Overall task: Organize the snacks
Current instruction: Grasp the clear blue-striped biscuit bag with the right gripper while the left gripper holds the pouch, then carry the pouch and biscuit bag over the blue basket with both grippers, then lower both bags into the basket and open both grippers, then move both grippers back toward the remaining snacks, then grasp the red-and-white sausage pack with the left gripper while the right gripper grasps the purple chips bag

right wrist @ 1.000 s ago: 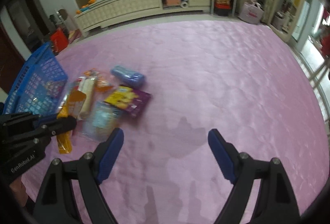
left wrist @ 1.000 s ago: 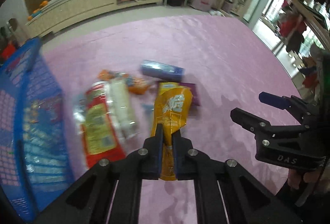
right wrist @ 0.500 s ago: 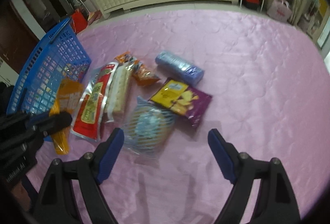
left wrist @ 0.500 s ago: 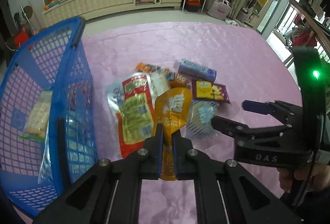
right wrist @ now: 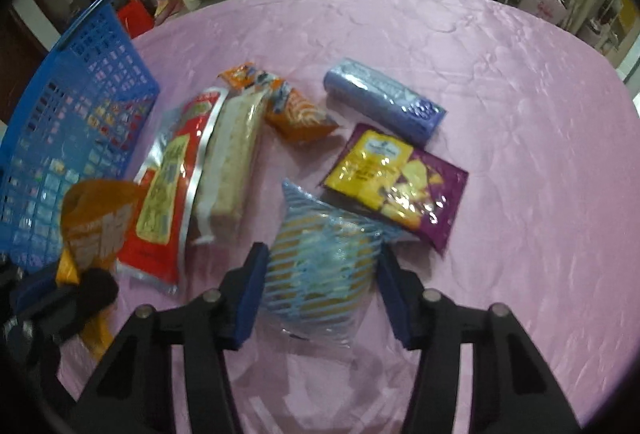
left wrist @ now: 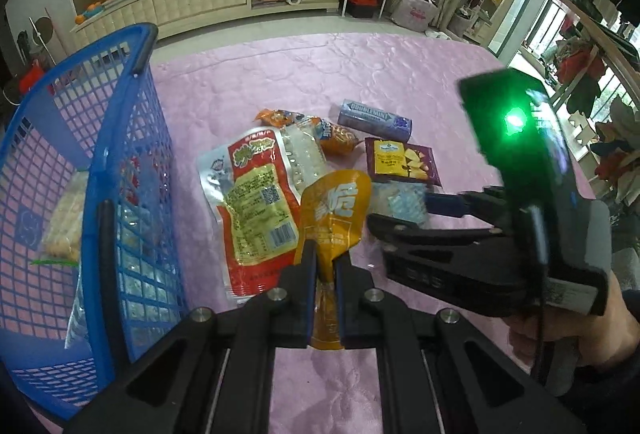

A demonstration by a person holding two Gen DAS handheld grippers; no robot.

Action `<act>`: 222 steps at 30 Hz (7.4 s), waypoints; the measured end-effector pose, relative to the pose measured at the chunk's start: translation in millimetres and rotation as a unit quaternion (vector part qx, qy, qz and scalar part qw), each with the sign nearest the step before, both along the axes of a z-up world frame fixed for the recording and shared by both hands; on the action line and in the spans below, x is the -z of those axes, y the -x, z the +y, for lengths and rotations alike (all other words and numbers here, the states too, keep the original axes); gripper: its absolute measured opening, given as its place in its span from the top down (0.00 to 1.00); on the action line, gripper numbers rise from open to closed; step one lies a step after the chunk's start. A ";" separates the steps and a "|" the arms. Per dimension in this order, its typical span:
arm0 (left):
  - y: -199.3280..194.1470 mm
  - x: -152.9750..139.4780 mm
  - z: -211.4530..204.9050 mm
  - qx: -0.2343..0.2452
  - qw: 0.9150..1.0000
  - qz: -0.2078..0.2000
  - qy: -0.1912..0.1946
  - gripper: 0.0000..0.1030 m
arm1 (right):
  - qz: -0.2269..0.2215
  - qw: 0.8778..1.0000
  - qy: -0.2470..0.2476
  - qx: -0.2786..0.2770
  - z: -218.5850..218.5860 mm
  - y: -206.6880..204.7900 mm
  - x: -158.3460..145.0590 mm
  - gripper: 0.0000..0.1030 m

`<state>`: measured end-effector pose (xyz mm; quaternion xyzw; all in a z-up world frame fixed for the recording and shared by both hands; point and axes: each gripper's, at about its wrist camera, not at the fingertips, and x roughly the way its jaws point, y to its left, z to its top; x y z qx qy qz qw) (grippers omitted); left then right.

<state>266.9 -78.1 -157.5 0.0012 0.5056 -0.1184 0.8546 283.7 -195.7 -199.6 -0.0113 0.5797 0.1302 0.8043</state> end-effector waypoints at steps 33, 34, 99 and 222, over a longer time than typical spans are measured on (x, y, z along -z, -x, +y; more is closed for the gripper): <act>107.2 -117.0 70.0 -0.010 0.993 -0.104 0.061 0.93 | -0.176 0.981 -0.026 -0.080 36.8 123.8 -171.5 0.45; 109.4 -121.8 77.0 -0.013 0.992 -0.108 0.063 0.93 | -0.183 0.979 -0.025 -0.090 43.5 123.6 -176.4 0.45; 48.4 -97.9 225.7 -0.096 0.993 -0.061 0.030 0.91 | -0.125 0.967 -0.049 -0.216 210.4 53.1 -136.7 0.12; -13.4 35.6 -10.0 -0.022 0.992 0.041 -0.121 0.90 | -0.045 0.997 0.000 -0.062 -64.1 15.8 -26.0 0.12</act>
